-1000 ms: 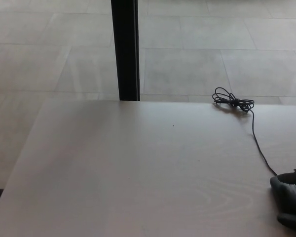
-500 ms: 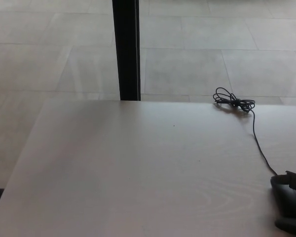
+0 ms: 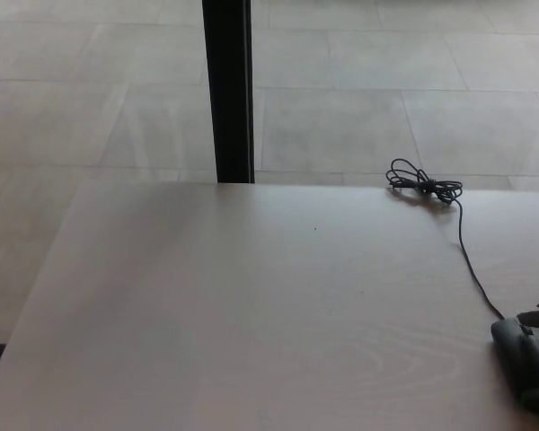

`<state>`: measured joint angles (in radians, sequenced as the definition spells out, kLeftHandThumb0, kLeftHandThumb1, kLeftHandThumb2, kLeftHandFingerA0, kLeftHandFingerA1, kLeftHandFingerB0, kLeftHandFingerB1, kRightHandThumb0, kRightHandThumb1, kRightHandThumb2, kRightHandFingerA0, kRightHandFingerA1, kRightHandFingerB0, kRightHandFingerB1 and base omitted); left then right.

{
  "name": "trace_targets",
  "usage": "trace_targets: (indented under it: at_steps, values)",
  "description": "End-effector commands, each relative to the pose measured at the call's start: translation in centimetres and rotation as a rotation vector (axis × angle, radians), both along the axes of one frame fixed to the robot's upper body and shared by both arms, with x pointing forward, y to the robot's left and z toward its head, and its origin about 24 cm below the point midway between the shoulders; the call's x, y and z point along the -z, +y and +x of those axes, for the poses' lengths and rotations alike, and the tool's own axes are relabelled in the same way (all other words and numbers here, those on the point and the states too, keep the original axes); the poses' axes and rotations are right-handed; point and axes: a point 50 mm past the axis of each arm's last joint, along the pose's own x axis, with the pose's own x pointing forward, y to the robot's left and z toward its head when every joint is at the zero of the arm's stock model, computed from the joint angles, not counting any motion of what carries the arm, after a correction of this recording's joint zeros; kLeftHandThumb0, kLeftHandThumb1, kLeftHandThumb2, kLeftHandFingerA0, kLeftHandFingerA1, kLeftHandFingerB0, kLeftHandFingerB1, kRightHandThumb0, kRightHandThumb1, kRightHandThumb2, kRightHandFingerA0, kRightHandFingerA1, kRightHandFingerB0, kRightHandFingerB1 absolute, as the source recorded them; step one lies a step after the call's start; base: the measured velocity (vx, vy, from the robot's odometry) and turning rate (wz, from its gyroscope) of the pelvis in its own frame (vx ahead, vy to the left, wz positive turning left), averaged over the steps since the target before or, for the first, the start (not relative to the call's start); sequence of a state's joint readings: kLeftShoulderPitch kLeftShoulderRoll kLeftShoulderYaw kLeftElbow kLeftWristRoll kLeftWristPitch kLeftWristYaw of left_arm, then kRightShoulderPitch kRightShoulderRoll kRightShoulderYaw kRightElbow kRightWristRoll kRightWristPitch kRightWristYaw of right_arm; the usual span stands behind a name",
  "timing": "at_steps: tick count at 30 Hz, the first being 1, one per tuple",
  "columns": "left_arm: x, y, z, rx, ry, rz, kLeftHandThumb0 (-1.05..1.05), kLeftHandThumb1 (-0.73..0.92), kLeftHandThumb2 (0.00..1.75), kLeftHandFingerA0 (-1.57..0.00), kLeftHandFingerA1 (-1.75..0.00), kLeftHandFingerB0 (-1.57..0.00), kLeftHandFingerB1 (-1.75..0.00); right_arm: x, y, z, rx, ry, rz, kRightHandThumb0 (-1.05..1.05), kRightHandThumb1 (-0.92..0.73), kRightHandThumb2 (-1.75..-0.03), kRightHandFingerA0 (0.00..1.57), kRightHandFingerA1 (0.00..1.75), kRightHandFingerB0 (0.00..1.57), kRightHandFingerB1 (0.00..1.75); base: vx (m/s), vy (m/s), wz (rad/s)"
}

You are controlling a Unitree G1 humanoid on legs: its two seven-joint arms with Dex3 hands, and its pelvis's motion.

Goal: The robot uses its right fingers to click on the left button of the black mouse placed on the table.

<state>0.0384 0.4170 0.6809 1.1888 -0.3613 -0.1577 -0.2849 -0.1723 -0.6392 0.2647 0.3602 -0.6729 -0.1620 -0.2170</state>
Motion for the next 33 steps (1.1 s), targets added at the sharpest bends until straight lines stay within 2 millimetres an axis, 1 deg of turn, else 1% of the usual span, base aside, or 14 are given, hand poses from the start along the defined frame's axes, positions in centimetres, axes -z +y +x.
trace_targets:
  at_steps: [1, 2, 4, 5, 8, 9, 12, 13, 14, 16, 17, 18, 19, 33]
  values:
    - [-0.6, 0.6, -0.3, 0.016, -0.018, 0.036, -0.82, 0.76, 1.15, -0.6, -0.64, -0.41, -0.56, -0.3, 0.7, 0.8, -0.012, -0.005, -0.04, -0.69, -0.75, -0.63, 0.27, 0.38, 0.45, 0.34, 0.0, 0.0, 0.0]
    - [-0.6, 0.6, -0.3, 0.004, -0.014, 0.029, -0.85, 0.92, 0.76, -0.62, -0.52, -0.41, -0.43, -0.3, 0.9, 0.9, -0.016, -0.002, -0.045, -0.7, -0.76, -0.62, 0.27, 0.38, 0.44, 0.34, 0.0, 0.0, 0.0]
    - [-0.5, 0.6, -0.3, -0.007, -0.015, 0.027, -0.79, 0.75, 1.15, -0.57, -0.62, -0.39, -0.55, -0.2, 1.0, 1.0, -0.016, 0.001, -0.038, -0.71, -0.75, -0.63, 0.27, 0.38, 0.45, 0.34, 0.0, 0.0, 0.0]
    - [-0.5, 0.6, -0.3, -0.006, -0.016, 0.029, -0.83, 0.92, 0.74, -0.63, -0.52, -0.47, -0.44, -0.2, 1.1, 1.0, -0.019, 0.001, -0.035, -0.71, -0.75, -0.63, 0.26, 0.38, 0.45, 0.34, 0.0, 0.0, 0.0]
    - [-0.5, 0.5, -0.4, 0.004, -0.007, 0.035, -0.85, 0.92, 0.77, -0.64, -0.54, -0.43, -0.43, -0.1, 1.0, 1.1, -0.022, -0.001, -0.05, -0.72, -0.77, -0.63, 0.27, 0.4, 0.45, 0.34, 0.0, 0.0, 0.0]
    - [-0.5, 0.5, -0.4, 0.007, -0.002, 0.046, -0.84, 0.92, 0.78, -0.65, -0.54, -0.46, -0.45, 0.1, 0.6, 1.1, 0.007, 0.027, -0.075, -0.75, -0.62, -1.0, 0.17, 0.49, 0.34, 0.5, 0.0, 0.0, 0.0]
    - [-0.5, 0.6, -0.5, 0.011, -0.016, 0.039, -0.83, 0.92, 0.76, -0.64, -0.53, -0.46, -0.44, 0.1, 0.2, 1.1, 0.011, 0.021, -0.078, -0.71, -0.77, -0.64, 0.27, 0.39, 0.44, 0.33, 0.0, 0.0, 0.0]
    - [-0.5, 0.6, -0.5, -0.004, -0.019, 0.031, -0.79, 0.75, 1.15, -0.63, -0.63, -0.44, -0.56, 0.2, -0.2, 1.0, 0.019, 0.016, -0.079, -0.7, -0.75, -0.63, 0.28, 0.39, 0.46, 0.34, 0.0, 0.0, 0.0]
    - [-0.5, 0.6, -0.5, -0.005, -0.021, 0.03, -0.83, 0.92, 0.74, -0.66, -0.52, -0.45, -0.44, 0.3, -0.5, 1.0, 0.027, 0.02, -0.074, -0.7, -0.75, -0.63, 0.28, 0.39, 0.46, 0.34, 0.0, 0.0, 0.0]
    - [-0.5, 0.6, -0.5, -0.007, -0.021, 0.026, -0.84, 0.92, 0.76, -0.65, -0.53, -0.44, -0.43, 0.5, -0.9, 0.9, 0.038, 0.021, -0.065, -0.7, -0.75, -0.63, 0.28, 0.39, 0.46, 0.34, 0.0, 0.0, 0.0]
    - [-0.5, 0.6, -0.5, -0.011, -0.021, 0.024, -0.79, 0.75, 1.15, -0.6, -0.63, -0.41, -0.55, 0.6, -1.3, 0.8, 0.047, 0.026, -0.079, -0.73, -0.78, -0.64, 0.28, 0.38, 0.45, 0.34, 0.0, 0.0, 0.0]
    - [-0.5, 0.6, -0.5, -0.017, -0.02, 0.02, -0.79, 0.75, 1.15, -0.6, -0.63, -0.41, -0.55, 0.9, -1.9, 0.7, 0.06, 0.033, -0.101, -0.73, -0.78, -0.64, 0.28, 0.38, 0.45, 0.34, 0.0, 0.0, 0.0]
    - [-0.5, 0.6, -0.5, -0.011, -0.019, 0.022, -0.85, 0.92, 0.76, -0.65, -0.53, -0.45, -0.44, 0.8, -2.0, 0.7, 0.062, 0.033, -0.113, -0.74, -0.78, -0.64, 0.28, 0.38, 0.46, 0.34, 0.0, 0.0, 0.0]
    - [-0.6, 0.6, -0.6, 0.017, -0.022, 0.041, -0.85, 0.92, 0.79, -0.62, -0.55, -0.44, -0.46, 1.2, 0.1, 0.6, -0.027, 0.032, -0.086, -0.74, -0.75, -0.63, 0.29, 0.38, 0.47, 0.34, 0.0, 0.0, 0.0]
